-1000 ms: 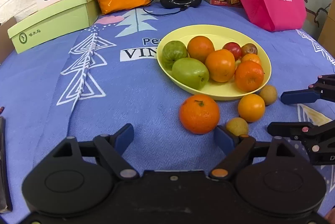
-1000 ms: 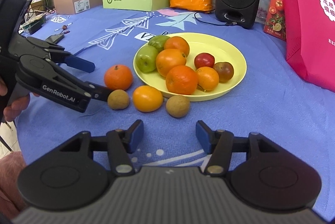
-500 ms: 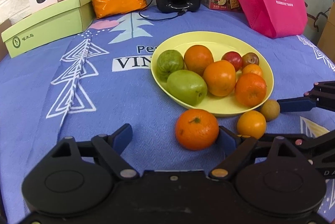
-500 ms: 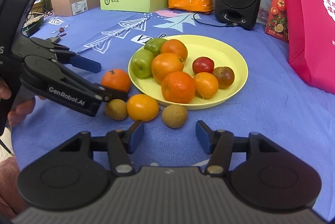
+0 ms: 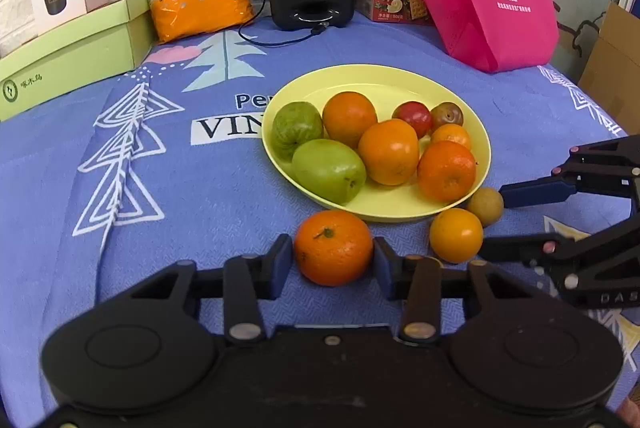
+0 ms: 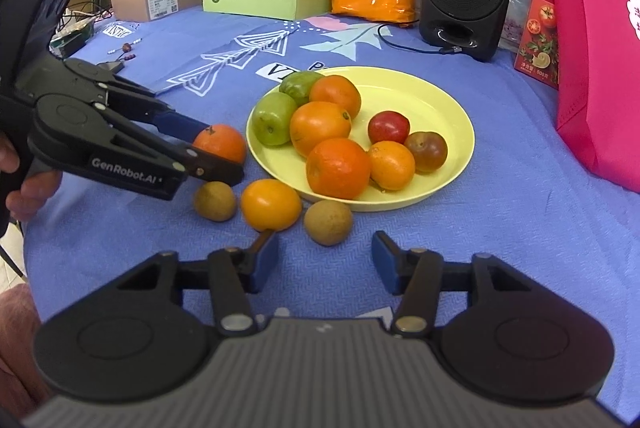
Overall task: Organize fruits
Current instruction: 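Grasp the tangerine with the left tool while the right tool grasps a small brown fruit, then place the tangerine on the plate with the left tool while the right places the brown fruit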
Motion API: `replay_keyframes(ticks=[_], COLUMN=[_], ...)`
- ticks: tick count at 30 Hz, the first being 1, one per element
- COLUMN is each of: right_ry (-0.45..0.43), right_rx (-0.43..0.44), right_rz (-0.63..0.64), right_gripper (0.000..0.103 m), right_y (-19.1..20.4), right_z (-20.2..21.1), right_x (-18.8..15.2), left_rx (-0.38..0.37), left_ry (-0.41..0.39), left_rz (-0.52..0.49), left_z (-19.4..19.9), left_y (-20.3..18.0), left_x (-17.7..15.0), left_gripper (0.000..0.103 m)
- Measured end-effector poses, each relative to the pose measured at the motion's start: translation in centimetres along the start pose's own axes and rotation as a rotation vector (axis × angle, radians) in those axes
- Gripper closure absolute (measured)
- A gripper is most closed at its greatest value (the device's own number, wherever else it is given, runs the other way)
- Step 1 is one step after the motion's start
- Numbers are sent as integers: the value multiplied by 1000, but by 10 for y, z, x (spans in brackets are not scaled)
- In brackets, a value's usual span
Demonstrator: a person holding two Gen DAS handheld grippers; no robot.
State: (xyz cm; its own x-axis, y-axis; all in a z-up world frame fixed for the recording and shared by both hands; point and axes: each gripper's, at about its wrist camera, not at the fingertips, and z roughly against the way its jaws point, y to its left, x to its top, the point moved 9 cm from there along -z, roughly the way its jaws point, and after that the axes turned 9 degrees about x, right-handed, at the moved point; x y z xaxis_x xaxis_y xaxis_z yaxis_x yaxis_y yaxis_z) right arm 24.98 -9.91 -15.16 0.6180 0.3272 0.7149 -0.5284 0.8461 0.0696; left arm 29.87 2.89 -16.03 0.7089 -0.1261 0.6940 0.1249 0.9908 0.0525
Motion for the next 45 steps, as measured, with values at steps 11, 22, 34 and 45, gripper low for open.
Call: replay_keyframes(ticks=[11, 22, 34, 45], right_ry=[2, -6, -22, -46], right_rx=[-30, -12, -6, -19], right_rz=[7, -11, -12, -9], right_gripper=[63, 77, 77, 77], right_y=[-5, 1, 10, 10], right_z=[-12, -10, 7, 24], right_x=[10, 8, 1, 2], left_rx=[-10, -13, -8, -16], left_ry=[9, 6, -45, -67], left_rz=[25, 37, 86, 63], left_z=[-3, 6, 42, 51], left_y=[0, 1, 16, 7], left_x=[3, 0, 1, 11], left_gripper=[63, 64, 64, 64])
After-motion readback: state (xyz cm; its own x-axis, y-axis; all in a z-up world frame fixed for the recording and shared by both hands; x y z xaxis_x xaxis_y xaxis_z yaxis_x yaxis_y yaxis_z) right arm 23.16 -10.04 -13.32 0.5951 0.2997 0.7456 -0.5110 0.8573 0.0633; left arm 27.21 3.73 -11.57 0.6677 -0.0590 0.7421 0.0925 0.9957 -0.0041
